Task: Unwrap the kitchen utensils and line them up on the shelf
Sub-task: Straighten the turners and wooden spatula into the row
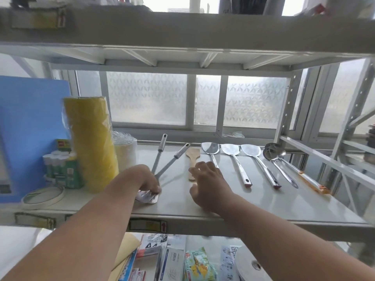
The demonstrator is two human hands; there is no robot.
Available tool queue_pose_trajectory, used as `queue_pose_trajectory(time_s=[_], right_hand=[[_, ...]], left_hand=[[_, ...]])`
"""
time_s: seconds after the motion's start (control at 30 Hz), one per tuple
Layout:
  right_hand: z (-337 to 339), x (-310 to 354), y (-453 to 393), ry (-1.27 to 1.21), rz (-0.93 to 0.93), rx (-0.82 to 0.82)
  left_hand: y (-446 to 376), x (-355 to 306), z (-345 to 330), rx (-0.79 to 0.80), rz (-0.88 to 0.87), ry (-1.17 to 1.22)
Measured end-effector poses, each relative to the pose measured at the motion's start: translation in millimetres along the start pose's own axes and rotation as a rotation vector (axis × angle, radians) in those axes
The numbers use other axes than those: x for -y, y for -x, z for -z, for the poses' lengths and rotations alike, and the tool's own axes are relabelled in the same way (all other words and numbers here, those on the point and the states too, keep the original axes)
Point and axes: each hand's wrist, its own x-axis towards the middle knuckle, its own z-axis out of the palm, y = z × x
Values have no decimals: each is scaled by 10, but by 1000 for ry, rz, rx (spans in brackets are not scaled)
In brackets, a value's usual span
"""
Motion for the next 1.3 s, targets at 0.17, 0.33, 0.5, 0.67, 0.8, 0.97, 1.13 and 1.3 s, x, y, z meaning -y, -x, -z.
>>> queue_pose_trajectory(time_s=[0.17, 0.33, 0.5, 0.67, 0.8, 0.97, 1.13, 1.3], right_hand=[[117, -28, -30, 11, 39, -96], [393, -186, -202, 203, 104, -164], [751, -362, -397, 541, 138, -168], [901, -341, -340, 584, 9, 0], [963, -295, -224, 375, -292, 60], [919, 105, -237, -200, -492, 326], [590, 535, -286, -480, -424, 530], [217, 795, -245, -768, -413, 414]], left_hand=[[2, 76, 26, -71, -56, 172], [25, 179, 47, 25, -340, 602], [60, 215, 181, 167, -606, 365], [-15, 145, 249, -128, -583, 223], [-111, 88, 211, -666, -248, 325], [-3, -126, -80, 137, -239, 1065], [60, -267, -407, 336, -312, 1223], [-197, -69, -346, 81, -95, 1045]])
